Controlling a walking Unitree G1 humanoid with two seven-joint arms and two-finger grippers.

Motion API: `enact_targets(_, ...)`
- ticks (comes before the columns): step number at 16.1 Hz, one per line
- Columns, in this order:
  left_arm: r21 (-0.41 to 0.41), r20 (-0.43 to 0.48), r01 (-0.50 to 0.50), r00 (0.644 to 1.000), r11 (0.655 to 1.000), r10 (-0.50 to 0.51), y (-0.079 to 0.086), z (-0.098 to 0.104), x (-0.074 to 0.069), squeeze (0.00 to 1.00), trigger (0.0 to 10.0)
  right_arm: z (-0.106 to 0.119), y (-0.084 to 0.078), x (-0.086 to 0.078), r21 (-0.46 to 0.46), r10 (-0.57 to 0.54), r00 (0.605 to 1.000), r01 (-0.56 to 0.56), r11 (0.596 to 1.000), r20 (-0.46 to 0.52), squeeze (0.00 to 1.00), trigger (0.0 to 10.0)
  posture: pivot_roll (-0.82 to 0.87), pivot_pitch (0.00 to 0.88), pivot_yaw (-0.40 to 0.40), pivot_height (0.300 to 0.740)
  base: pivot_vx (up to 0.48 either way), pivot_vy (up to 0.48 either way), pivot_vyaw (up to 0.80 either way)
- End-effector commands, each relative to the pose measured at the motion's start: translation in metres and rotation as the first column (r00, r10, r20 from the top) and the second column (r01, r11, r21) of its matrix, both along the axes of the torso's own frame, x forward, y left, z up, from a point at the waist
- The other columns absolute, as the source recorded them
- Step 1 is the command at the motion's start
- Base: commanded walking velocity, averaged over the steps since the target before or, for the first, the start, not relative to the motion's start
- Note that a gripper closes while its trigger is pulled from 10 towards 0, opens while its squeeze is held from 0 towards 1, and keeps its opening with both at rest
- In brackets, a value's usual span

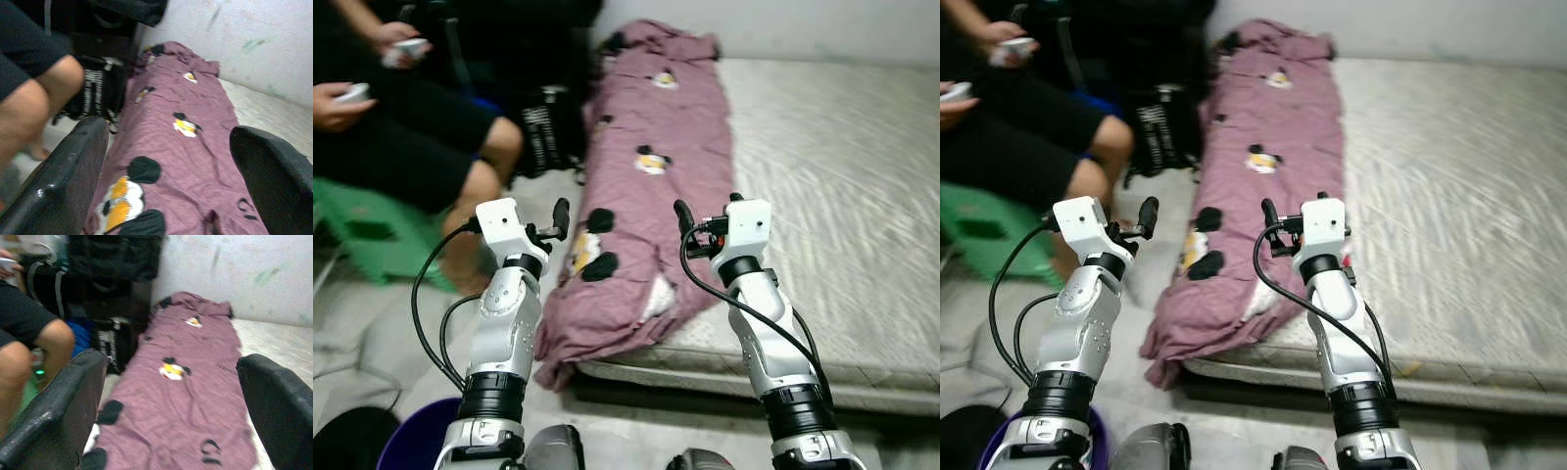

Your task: Clean up the room

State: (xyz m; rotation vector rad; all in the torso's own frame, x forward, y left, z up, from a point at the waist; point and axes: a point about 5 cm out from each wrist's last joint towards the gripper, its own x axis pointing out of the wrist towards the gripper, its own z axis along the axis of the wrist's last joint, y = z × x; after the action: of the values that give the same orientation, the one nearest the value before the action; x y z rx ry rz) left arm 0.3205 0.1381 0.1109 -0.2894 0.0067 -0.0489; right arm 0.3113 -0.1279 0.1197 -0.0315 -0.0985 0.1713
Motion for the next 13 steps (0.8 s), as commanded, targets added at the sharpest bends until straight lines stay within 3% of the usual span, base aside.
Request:
enact_targets(1, 0.003, 0.008, 0.004, 1.000, 1.000, -0.004, 0.0003, 0.0007, 0.0005, 0.00, 10.0, 0.0004, -0.0020, 0.0019, 0.007, -0.011, 1.000, 0.011, 1.000, -0.002, 0.00, 10.0, -0.01, 0.023, 0.005, 0.740, 0.000, 0.000, -0.61)
enact_targets(13, -0.001, 0.018, 0.008, 1.000, 1.000, -0.008, 0.0003, 0.0021, 0.0002, 0.00, 10.0, 0.0007, -0.0007, 0.0025, 0.017, 0.002, 1.000, -0.002, 1.000, 0.001, 0.00, 10.0, -0.01, 0.027, 0.004, 0.740, 0.000, 0.000, 0.00)
